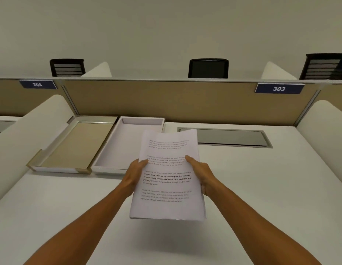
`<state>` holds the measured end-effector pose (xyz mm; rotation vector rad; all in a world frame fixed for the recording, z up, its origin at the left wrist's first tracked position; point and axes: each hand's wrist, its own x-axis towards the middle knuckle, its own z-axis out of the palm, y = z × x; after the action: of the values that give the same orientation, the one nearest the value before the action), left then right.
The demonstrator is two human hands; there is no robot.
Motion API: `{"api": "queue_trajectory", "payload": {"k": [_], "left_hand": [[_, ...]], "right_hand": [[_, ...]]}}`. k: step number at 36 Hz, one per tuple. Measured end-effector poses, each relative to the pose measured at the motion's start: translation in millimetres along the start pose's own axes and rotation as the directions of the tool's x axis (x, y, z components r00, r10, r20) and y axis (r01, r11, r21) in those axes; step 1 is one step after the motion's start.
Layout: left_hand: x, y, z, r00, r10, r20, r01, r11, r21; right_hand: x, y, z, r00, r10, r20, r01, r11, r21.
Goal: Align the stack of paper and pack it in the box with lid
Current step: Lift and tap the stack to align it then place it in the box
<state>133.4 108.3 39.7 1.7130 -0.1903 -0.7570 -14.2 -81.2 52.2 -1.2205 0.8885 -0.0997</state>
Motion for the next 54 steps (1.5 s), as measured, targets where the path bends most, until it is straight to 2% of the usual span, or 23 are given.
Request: {"api": "queue_trajectory", "payload": {"k": [11, 15, 24, 26, 33, 39, 45, 54], "left_hand": [[72.1, 43.2, -80.8, 0.99, -0.087, -0.109, 0.097, 0.991, 0.088], [109.5, 59.5, -105.2, 0.977, -0.061, -0.205, 0.093, 0.984, 0.154], [186.7, 79.5, -137.0, 0.954, -0.025, -0.297, 0.117, 0.949, 0.294], [227.1, 78.9, -153.8, 0.946, -0.036, -0.321, 0.138, 0.943, 0.301], [252.6, 67.9, -158.5, 0.938, -0.059, -0.341, 0.195, 0.904, 0.381], [258.2, 56.8, -154.4, 0.94, -0.036, -0.339, 0.187, 0.885, 0.426], [272.0, 39.6, -155.0, 0.946, -0.06, -0.319, 0.208, 0.866, 0.455], [278.5, 24.5, -152.6, 0.941, -0.073, -0.332, 0.227, 0.861, 0.454]], "right_hand": [[59.4, -38.2, 86.6, 0.999, 0.013, 0.032, -0.011, 0.999, -0.047], [90.4, -53.2, 114.2, 0.999, 0.027, 0.028, -0.026, 0.999, -0.036], [160.3, -81.6, 162.5, 0.998, 0.061, -0.008, -0.061, 0.995, -0.079], [198.9, -87.3, 185.6, 0.997, 0.069, -0.016, -0.07, 0.994, -0.086], [223.5, -85.7, 194.0, 0.994, 0.109, -0.023, -0.111, 0.99, -0.082], [231.6, -77.5, 195.1, 0.989, 0.141, -0.04, -0.144, 0.986, -0.08], [243.1, -68.8, 199.0, 0.981, 0.175, -0.081, -0.184, 0.975, -0.125], [244.1, -64.1, 199.4, 0.978, 0.147, -0.146, -0.178, 0.956, -0.232]]}}
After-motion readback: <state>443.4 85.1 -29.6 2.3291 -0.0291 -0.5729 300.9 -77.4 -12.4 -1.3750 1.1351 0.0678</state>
